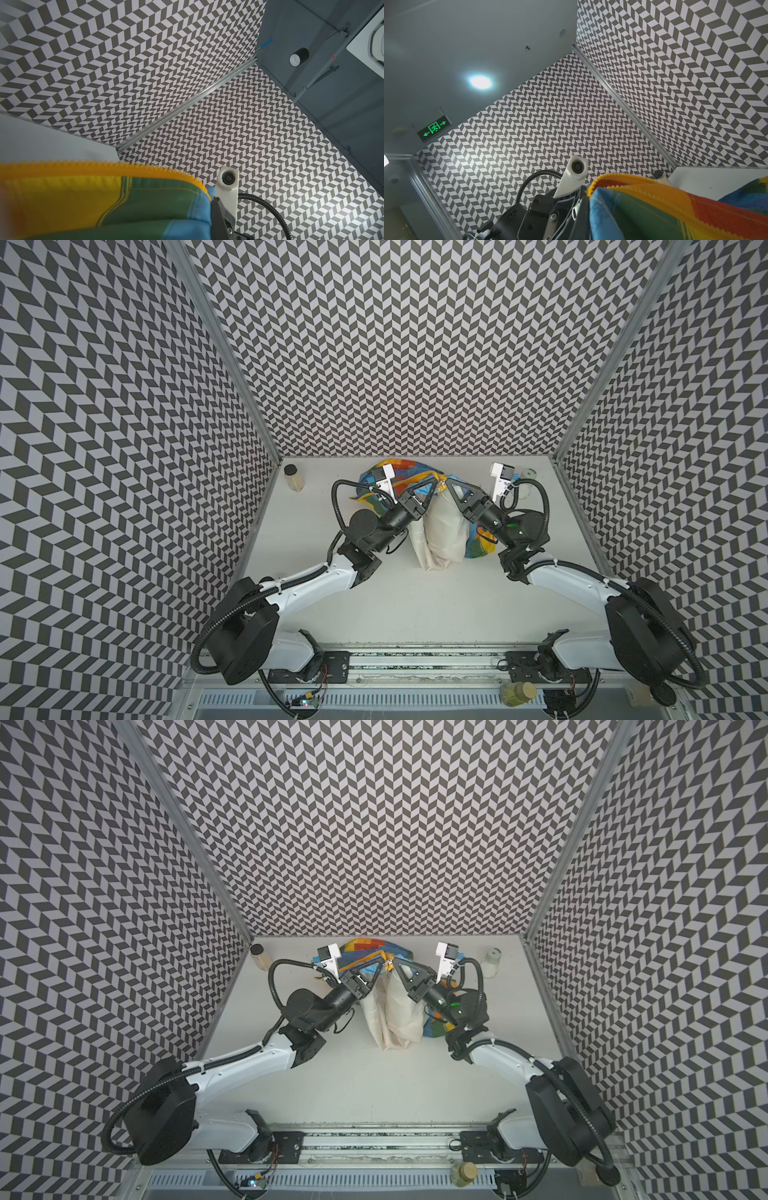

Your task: Zip up the jacket

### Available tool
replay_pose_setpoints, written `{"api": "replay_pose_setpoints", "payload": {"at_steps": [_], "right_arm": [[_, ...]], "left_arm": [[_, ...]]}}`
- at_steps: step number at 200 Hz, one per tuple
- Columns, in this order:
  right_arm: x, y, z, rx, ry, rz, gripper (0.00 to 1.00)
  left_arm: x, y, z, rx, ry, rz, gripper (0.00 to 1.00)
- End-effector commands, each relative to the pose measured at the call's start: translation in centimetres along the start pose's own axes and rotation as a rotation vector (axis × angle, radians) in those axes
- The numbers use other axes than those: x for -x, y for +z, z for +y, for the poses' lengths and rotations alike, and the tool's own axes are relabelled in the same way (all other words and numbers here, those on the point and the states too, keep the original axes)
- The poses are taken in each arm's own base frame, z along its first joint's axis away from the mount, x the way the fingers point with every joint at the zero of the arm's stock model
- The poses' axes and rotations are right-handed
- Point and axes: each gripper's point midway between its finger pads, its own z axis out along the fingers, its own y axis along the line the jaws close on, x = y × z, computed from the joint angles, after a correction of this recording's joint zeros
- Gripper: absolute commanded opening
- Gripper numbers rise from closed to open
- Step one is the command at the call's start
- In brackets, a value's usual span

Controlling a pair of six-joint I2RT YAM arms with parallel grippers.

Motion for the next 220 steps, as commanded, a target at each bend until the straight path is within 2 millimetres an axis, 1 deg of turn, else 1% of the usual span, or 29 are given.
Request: {"api": "replay_pose_setpoints", "payload": {"at_steps": [1,20,36,61,72,82,100,105,111,116,124,128,137,141,152,167,205,220], "right_arm": [[1.2,-0.1,4.1,0.138,-0.036,-0.019,0.00],[1.8,-0.1,5.4,0.170,-0.087,-0.026,0.00],[2.6,-0.3,6.6,0.186,-0.132,-0.058,0.00],[4.2,-0.6,9.8,0.255,-0.262,-0.089,0.00],[4.8,-0.5,10.6,0.269,-0.324,-0.110,0.00],[5.4,-0.3,10.9,0.274,-0.327,-0.125,0.00],[5.9,0.2,11.5,0.304,-0.310,-0.107,0.00],[6.0,0.1,12.2,0.324,-0.301,-0.092,0.00],[5.8,0.0,12.9,0.348,-0.331,-0.069,0.00],[5.9,-0.1,13.2,0.355,-0.342,-0.069,0.00],[6.6,-0.2,13.2,0.346,-0.307,-0.092,0.00],[6.8,-0.2,13.6,0.353,-0.298,-0.098,0.00],[6.4,-0.2,14.7,0.384,-0.348,-0.081,0.00],[6.3,0.1,14.7,0.387,-0.359,-0.070,0.00],[6.1,0.8,13.5,0.347,-0.352,-0.052,0.00],[6.5,0.6,11.6,0.309,-0.303,-0.109,0.00],[5.7,1.0,9.1,0.262,-0.274,-0.090,0.00],[5.6,1.2,8.5,0.251,-0.256,-0.085,0.00]], "left_arm": [[1.8,-0.9,-3.0,-0.087,0.026,-0.036,0.00],[2.4,-1.1,-3.8,-0.096,0.037,-0.042,0.00],[2.8,-1.2,-5.0,-0.120,0.047,-0.041,0.00],[3.3,-1.1,-6.7,-0.156,0.066,-0.037,0.00],[3.7,-1.0,-7.0,-0.153,0.077,-0.039,0.00],[3.9,-0.9,-7.1,-0.155,0.084,-0.039,0.00],[4.2,-0.6,-7.6,-0.168,0.087,-0.033,0.00],[4.3,-0.5,-7.7,-0.173,0.086,-0.031,0.00],[4.3,-0.5,-8.0,-0.184,0.089,-0.028,0.00],[4.3,-0.4,-8.2,-0.189,0.091,-0.025,0.00],[4.3,-0.3,-8.2,-0.191,0.091,-0.024,0.00],[4.3,-0.4,-8.3,-0.193,0.091,-0.022,0.00],[4.3,-0.4,-8.4,-0.200,0.094,-0.019,0.00],[4.3,-0.4,-8.5,-0.201,0.096,-0.020,0.00],[4.3,-0.3,-8.4,-0.202,0.095,-0.023,0.00],[4.4,-0.1,-9.0,-0.229,0.098,-0.024,0.00],[5.1,0.2,-10.6,-0.295,0.111,-0.042,0.00],[5.3,0.4,-11.2,-0.317,0.113,-0.041,0.00]]}}
